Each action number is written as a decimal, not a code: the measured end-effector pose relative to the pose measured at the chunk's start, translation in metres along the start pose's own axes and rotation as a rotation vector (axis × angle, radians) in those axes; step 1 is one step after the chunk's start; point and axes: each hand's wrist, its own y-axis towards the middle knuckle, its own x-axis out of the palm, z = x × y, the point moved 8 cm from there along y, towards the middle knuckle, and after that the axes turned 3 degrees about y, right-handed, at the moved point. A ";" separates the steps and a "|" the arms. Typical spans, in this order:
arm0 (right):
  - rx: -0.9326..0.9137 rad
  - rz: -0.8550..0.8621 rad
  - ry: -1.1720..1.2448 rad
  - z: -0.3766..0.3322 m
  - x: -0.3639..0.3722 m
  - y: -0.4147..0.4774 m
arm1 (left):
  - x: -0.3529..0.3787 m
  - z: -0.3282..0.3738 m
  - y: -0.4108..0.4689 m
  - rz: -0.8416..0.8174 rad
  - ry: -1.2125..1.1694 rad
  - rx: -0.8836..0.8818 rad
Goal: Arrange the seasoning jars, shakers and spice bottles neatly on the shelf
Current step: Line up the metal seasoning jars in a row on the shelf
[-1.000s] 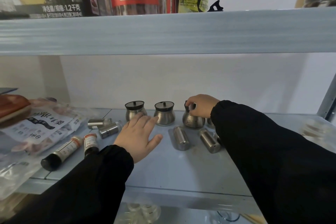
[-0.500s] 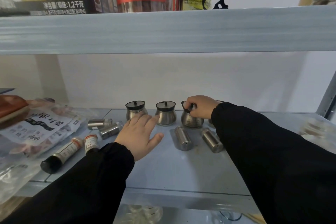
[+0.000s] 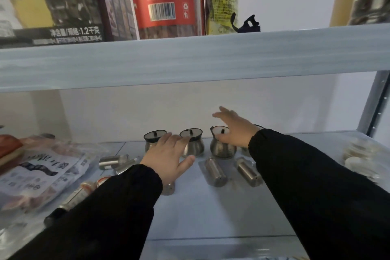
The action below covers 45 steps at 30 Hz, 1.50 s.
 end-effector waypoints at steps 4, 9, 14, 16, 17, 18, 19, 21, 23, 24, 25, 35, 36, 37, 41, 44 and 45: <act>-0.085 0.239 0.048 -0.050 -0.054 -0.037 | -0.022 -0.024 0.045 -0.033 -0.045 -0.062; -0.128 0.437 -0.169 -0.087 -0.050 -0.109 | -0.007 -0.034 0.093 -0.209 -0.114 -0.073; -0.022 0.384 -0.235 -0.068 -0.002 -0.146 | 0.022 -0.018 0.110 -0.264 -0.073 -0.057; 0.032 0.350 -0.228 -0.055 0.008 -0.154 | 0.027 -0.015 0.112 -0.233 -0.044 -0.054; 0.055 0.339 -0.217 -0.049 0.010 -0.158 | 0.028 -0.015 0.113 -0.223 -0.043 -0.059; 0.071 0.334 -0.203 -0.044 0.011 -0.160 | 0.030 -0.017 0.113 -0.220 -0.058 -0.068; 0.081 0.332 -0.193 -0.040 0.011 -0.163 | 0.032 -0.018 0.114 -0.230 -0.083 -0.073; 0.095 0.321 -0.190 -0.035 0.009 -0.167 | 0.035 -0.018 0.115 -0.272 -0.126 -0.052; 0.099 0.308 -0.203 -0.031 0.007 -0.169 | 0.034 -0.018 0.114 -0.279 -0.132 -0.020; 0.099 0.304 -0.204 -0.029 0.007 -0.170 | 0.032 -0.018 0.112 -0.263 -0.123 0.000; 0.100 0.298 -0.195 -0.026 0.006 -0.171 | 0.029 -0.018 0.110 -0.241 -0.121 0.017; 0.138 0.270 -0.121 0.004 0.003 -0.186 | 0.013 -0.026 0.097 -0.184 -0.189 -0.012; 0.138 0.267 -0.119 0.006 0.002 -0.187 | 0.012 -0.027 0.095 -0.187 -0.192 -0.026; 0.135 0.263 -0.118 0.007 0.002 -0.188 | 0.012 -0.028 0.093 -0.196 -0.181 -0.039; 0.109 0.246 -0.118 0.008 0.002 -0.186 | 0.011 -0.023 0.087 -0.247 -0.110 -0.029; 0.089 0.245 -0.123 0.006 0.001 -0.183 | 0.008 -0.019 0.086 -0.234 -0.130 -0.028; 0.080 0.244 -0.128 0.005 0.002 -0.182 | 0.008 -0.018 0.086 -0.231 -0.125 -0.028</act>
